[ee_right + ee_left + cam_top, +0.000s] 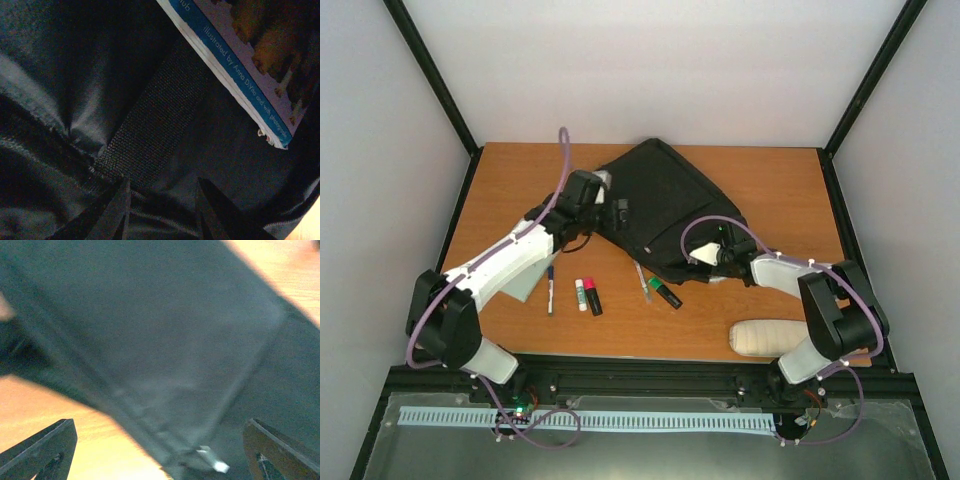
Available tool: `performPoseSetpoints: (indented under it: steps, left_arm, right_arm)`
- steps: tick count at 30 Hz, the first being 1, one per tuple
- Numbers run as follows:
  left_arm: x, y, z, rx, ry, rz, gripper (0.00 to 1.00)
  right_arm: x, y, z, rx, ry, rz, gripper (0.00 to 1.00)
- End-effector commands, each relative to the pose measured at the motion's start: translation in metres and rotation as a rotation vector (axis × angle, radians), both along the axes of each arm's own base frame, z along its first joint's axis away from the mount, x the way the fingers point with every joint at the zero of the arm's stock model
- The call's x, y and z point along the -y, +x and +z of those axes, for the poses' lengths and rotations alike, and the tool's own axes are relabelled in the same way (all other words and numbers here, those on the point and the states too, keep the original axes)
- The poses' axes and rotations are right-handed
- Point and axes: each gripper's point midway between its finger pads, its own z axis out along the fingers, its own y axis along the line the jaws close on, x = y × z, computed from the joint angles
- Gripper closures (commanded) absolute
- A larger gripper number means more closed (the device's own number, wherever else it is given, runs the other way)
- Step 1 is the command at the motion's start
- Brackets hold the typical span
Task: Pack the student bag
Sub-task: Place the book in the student bag, then adjust the student bag at the center of the board.
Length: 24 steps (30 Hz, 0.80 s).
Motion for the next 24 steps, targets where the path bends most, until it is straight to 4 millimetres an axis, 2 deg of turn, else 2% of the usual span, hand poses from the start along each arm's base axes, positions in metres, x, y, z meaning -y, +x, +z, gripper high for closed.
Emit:
performPoseSetpoints:
  steps: [1,4,9,13,19,24]
  left_arm:
    - [-0.034,0.016,-0.051,-0.168,-0.126,0.272,0.06]
    - [-0.028,0.026,-0.08,-0.237,-0.165,0.303,0.05]
    - [-0.003,0.052,-0.11,-0.305,-0.177,0.278,0.05]
    - [0.023,0.075,-0.122,-0.322,-0.224,0.218,0.06]
    - [0.059,0.111,-0.13,-0.324,-0.233,0.123,0.11]
    - [0.084,0.13,-0.144,-0.327,-0.18,0.04,0.16]
  right_arm:
    - [0.008,-0.017,-0.004,-0.039,0.014,-0.042,0.64]
    - [0.012,-0.024,-0.005,-0.05,0.02,-0.058,0.63]
    - [0.018,-0.042,-0.003,-0.069,0.037,-0.08,0.63]
    - [0.021,-0.066,0.009,-0.102,0.068,-0.087,0.6]
    - [0.023,-0.125,0.027,-0.201,0.101,-0.003,0.54]
    - [0.022,-0.149,0.056,-0.191,0.177,0.003,0.51]
